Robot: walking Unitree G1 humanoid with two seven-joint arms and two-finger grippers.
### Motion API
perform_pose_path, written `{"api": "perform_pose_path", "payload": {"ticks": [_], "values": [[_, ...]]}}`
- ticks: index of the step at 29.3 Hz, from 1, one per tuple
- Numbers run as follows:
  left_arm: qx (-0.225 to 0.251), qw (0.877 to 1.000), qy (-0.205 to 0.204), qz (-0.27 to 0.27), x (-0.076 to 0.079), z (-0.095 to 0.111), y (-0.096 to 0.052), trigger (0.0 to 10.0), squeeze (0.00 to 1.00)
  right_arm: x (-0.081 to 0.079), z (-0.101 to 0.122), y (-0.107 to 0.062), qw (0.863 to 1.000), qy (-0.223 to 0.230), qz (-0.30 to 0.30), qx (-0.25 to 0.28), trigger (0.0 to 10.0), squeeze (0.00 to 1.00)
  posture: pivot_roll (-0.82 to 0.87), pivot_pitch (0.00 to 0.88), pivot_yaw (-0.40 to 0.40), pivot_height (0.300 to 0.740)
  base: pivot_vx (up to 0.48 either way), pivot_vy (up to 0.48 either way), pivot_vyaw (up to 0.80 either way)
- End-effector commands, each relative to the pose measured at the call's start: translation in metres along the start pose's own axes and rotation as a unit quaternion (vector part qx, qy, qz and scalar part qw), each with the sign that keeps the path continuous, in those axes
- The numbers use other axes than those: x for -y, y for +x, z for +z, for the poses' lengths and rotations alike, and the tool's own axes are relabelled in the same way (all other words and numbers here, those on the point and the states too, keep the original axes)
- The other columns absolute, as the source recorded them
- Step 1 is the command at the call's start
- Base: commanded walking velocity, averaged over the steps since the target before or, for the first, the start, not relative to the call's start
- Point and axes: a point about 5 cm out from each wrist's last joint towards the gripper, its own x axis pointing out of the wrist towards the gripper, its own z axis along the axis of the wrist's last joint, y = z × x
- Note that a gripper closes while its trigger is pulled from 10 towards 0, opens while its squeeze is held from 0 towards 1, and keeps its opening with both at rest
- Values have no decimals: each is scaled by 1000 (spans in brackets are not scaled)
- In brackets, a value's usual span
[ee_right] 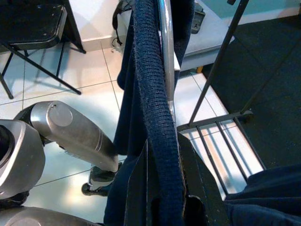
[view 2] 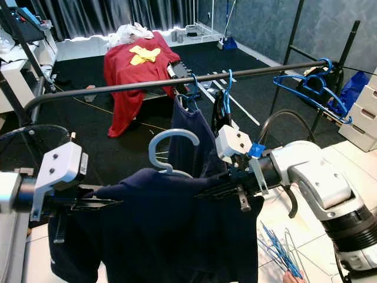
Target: Hang hanger
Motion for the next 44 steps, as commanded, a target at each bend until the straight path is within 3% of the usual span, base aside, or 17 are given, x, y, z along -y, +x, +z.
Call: {"api": "perform_pose_path", "payload": {"ticks": [1, 13, 19, 20, 24, 36, 37, 39, 40, 41, 43, 44], "values": [[63, 998, 29, -7, 1, 22, -3, 10000, 0, 0, -4, 5, 1000, 7, -1, 6, 0, 0, -132, 0, 8, 736, 0, 0, 0], [112, 994, 10, -14, 6, 28, -7, 10000, 0, 1, 1, 1, 1000, -4, -4, 13, 0, 0, -136, 0, 0, 736, 0, 0, 0], [158, 987, -18, -19, 5, 35, -19, 10000, 0, -1, 4, 3, 1000, -8, 10, 15, 0, 0, -135, 0, -8, 736, 0, 0, 0], [168, 985, -27, -31, 7, 36, -22, 10000, 1000, -1, 4, 3, 1000, -7, 11, 15, 0, 0, -134, 0, -8, 736, 0, 0, 0], [189, 981, -36, -32, 7, 40, -34, 10000, 1000, -3, -1, 4, 1000, -1, 10, 15, 0, 0, -134, 0, -6, 736, 0, 0, 0], [245, 969, -22, 2, 0, 51, -47, 10000, 1000, -3, 0, 4, 1000, 0, 12, 16, 0, 0, -137, 0, -8, 736, 0, 0, 0], [257, 966, -23, 20, -2, 51, -39, 10000, 635, -4, 1, 5, 1000, -1, 16, 17, 0, 0, -139, 0, -7, 736, 0, 0, 0], [257, 966, -23, 20, -2, 51, -39, 10000, 635, -4, 1, 5, 1000, -1, 16, 17, 0, 0, -139, 0, -7, 736, 0, 0, 0], [280, 959, -28, 32, -5, 52, -26, 10000, 0, -4, 3, 7, 1000, -5, 23, 19, 0, 0, -147, 0, -8, 736, 0, 0, 0], [299, 953, -38, 31, -4, 53, -12, 10000, 0, -4, 6, 10, 999, -11, 29, 19, 0, 0, -148, 0, -8, 736, 0, 0, 0], [299, 953, -38, 31, -4, 53, -12, 10000, 0, -4, 6, 10, 999, -11, 29, 19, 0, 0, -148, 0, -8, 736, 0, 0, 0], [313, 948, -46, 28, -4, 56, 0, 10000, 0, -4, 9, 14, 999, -17, 36, 22, 0, 0, -145, 0, -9, 736, 0, 0, 0]]}}
